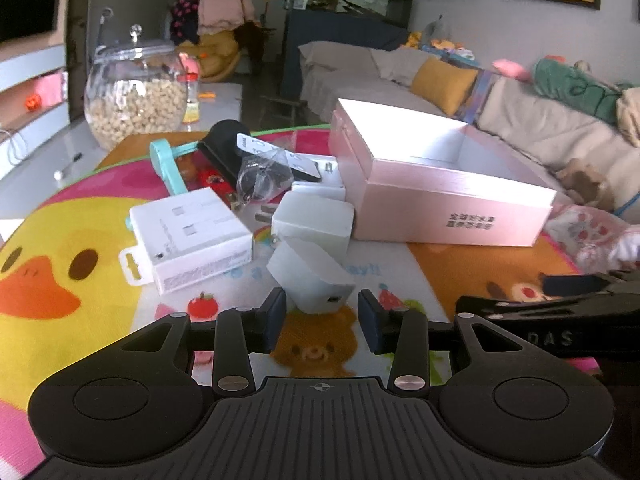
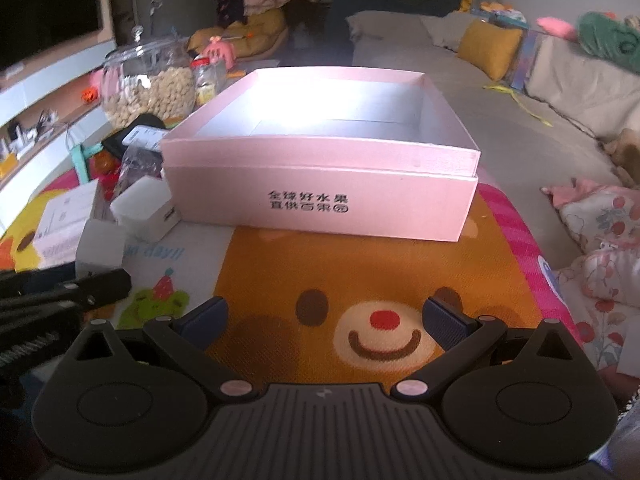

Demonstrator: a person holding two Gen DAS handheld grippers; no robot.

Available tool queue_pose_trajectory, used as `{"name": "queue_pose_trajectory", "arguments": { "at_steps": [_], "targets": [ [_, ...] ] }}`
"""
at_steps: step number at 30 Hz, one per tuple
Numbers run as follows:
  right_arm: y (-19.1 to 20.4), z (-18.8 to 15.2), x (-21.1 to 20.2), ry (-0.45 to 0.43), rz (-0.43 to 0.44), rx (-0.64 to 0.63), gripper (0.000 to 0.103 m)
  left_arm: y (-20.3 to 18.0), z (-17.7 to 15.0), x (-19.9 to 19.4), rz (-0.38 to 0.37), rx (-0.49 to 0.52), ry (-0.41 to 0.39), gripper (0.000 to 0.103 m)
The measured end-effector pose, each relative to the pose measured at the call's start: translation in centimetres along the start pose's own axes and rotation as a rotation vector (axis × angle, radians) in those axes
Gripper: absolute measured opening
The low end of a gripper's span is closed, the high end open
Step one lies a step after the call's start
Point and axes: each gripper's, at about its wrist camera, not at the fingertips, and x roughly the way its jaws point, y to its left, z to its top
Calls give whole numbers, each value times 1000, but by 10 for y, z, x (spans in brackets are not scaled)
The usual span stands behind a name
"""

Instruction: Organize rigid objects

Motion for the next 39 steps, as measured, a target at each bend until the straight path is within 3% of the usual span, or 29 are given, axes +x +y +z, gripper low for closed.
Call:
{"name": "queue_pose_trajectory", "arguments": {
  "at_steps": [7, 19, 26, 29, 33, 34, 36, 39],
  "targets": [
    [-1, 1, -1, 21, 1, -8, 103, 12, 14, -20, -41, -32, -8, 43],
    [-1, -1, -2, 11, -4, -15, 103, 0, 26, 25, 2, -42, 96, 50],
    [-1, -2, -4, 6, -6, -13, 103, -4, 25, 31, 43, 22, 58, 49],
    [-3, -2, -5, 2, -4, -6, 103, -8, 21, 33, 70, 100, 25, 37],
    [-5, -4, -9, -7, 6, -5, 101, -5, 13, 20, 25, 159, 24, 37],
    [-5, -4, -10, -13, 11, -8, 96, -2, 8, 12, 12, 166, 34, 37],
    [-4, -4, -16, -30, 61, -24, 93, 10, -2, -9, -19, 164, 44, 37],
    [9, 1, -29, -57, 198, -71, 93, 33, -15, -42, -2, 142, 20, 37]
  ]
}}
